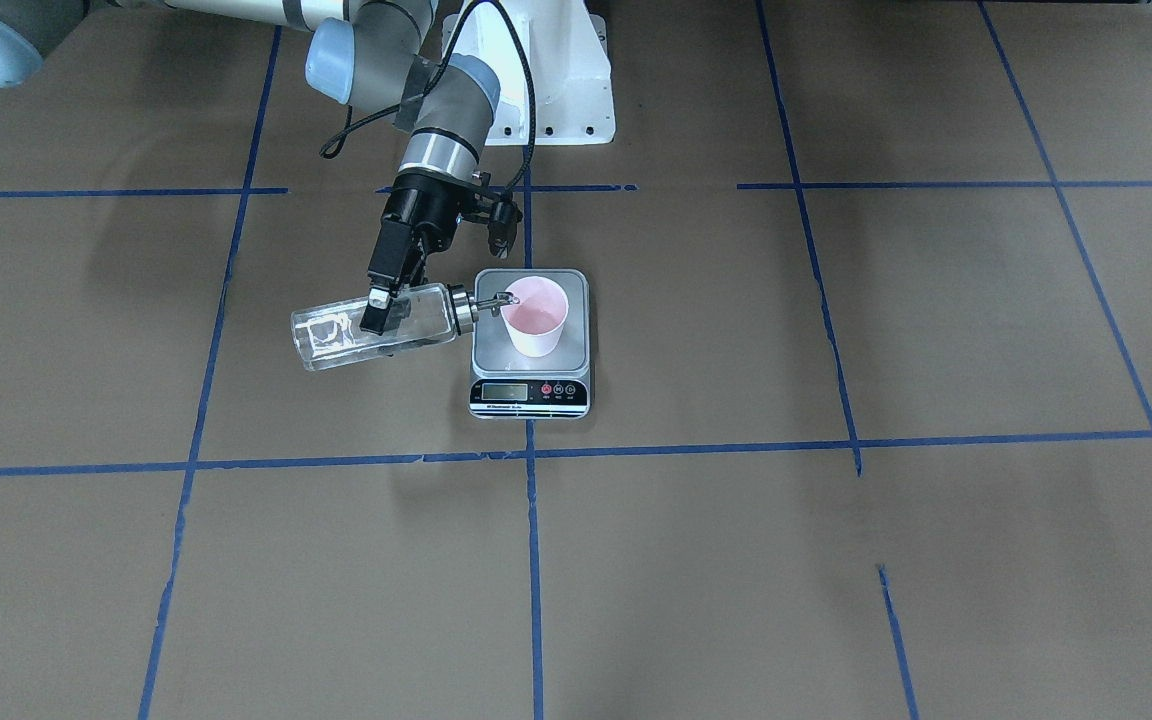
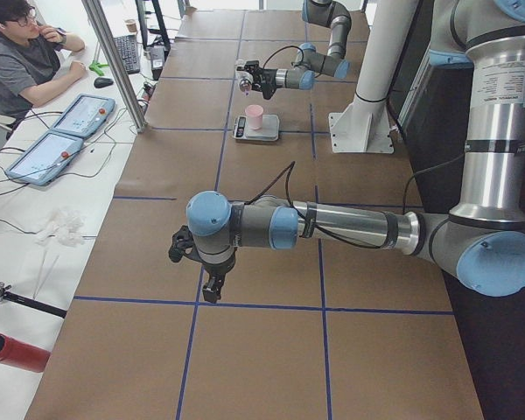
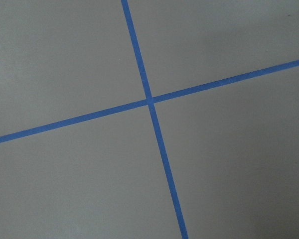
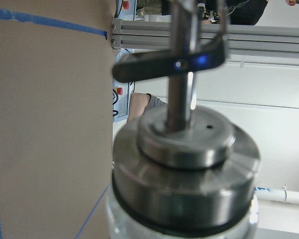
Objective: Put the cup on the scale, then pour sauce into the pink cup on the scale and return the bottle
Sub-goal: 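Tilt the bottle spout down into the pink cup with the right gripper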
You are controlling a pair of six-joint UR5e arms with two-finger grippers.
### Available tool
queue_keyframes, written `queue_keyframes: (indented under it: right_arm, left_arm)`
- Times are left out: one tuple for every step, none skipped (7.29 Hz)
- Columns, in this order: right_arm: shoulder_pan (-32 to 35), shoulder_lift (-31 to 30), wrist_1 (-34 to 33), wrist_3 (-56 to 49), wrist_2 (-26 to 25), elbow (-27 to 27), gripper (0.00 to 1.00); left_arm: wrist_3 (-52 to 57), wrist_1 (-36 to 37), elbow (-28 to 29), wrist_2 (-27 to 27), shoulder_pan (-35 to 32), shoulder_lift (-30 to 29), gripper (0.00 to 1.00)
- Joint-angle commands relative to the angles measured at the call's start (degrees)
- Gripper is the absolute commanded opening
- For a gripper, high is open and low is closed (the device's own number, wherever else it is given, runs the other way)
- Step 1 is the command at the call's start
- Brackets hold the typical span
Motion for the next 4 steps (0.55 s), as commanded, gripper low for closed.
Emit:
queue_keyframes:
  right_arm:
    - [-0.15, -0.17, 0.00, -2.58, -1.12, -0.03, 0.00]
    - [-0.15, -0.26, 0.00, -3.80, -1.21, -0.03, 0.00]
    - [-0.15, -0.17, 0.00, -3.81, -1.21, 0.05, 0.00]
    - [-0.15, -0.26, 0.00, -3.81, -1.21, -0.03, 0.00]
  left_arm:
    - [0.00, -0.01, 0.00, 0.00, 0.02, 0.00, 1.00]
    - [0.00, -0.01, 0.00, 0.00, 0.02, 0.00, 1.00]
    - [0.00, -0.01, 0.00, 0.00, 0.02, 0.00, 1.00]
    - [0.00, -0.01, 0.00, 0.00, 0.02, 0.00, 1.00]
